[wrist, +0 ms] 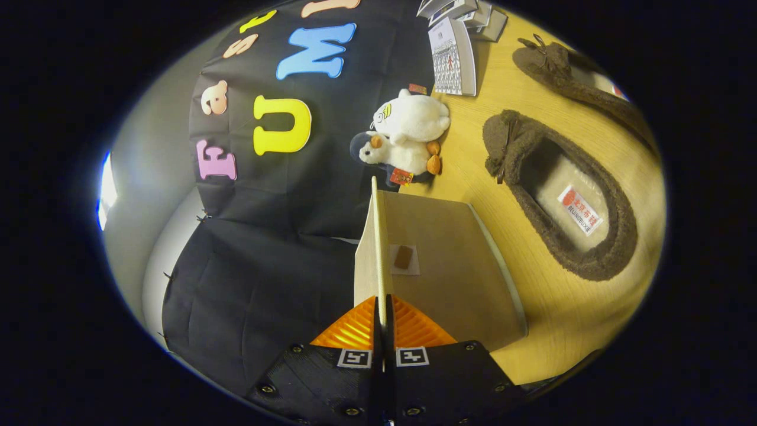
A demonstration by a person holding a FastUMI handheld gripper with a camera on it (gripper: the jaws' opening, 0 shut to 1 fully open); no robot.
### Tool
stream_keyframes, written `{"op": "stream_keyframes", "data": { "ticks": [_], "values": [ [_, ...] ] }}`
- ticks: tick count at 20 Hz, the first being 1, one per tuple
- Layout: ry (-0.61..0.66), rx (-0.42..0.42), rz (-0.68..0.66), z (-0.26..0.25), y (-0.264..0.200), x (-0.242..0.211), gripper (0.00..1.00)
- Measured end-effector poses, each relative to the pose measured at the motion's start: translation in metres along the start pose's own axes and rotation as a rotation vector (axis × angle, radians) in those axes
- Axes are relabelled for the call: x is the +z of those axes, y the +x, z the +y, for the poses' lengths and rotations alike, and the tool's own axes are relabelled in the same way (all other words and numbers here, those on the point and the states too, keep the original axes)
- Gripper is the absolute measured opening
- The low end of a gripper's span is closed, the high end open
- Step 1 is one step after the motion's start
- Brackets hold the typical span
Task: Open the storage box then place both shoes into the box .Put the left shoe in first, then the right shoe, with the right side of both shoes facing outward in a uniform manner.
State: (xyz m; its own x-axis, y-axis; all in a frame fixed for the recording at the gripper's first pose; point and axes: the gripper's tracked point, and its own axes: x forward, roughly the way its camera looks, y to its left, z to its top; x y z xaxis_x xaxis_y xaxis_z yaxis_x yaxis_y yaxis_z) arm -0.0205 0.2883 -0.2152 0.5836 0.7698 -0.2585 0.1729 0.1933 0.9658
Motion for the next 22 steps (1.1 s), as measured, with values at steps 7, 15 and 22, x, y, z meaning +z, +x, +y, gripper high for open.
{"op": "stream_keyframes", "data": {
  "ticks": [7, 15, 22],
  "values": [
    [-0.095, 0.007, 0.019, 0.042, -0.009, -0.004, 0.01],
    [-0.274, 0.027, 0.064, 0.124, 0.003, -0.020, 0.01],
    [-0.416, 0.013, 0.129, 0.179, 0.035, -0.062, 0.01]
  ]
}}
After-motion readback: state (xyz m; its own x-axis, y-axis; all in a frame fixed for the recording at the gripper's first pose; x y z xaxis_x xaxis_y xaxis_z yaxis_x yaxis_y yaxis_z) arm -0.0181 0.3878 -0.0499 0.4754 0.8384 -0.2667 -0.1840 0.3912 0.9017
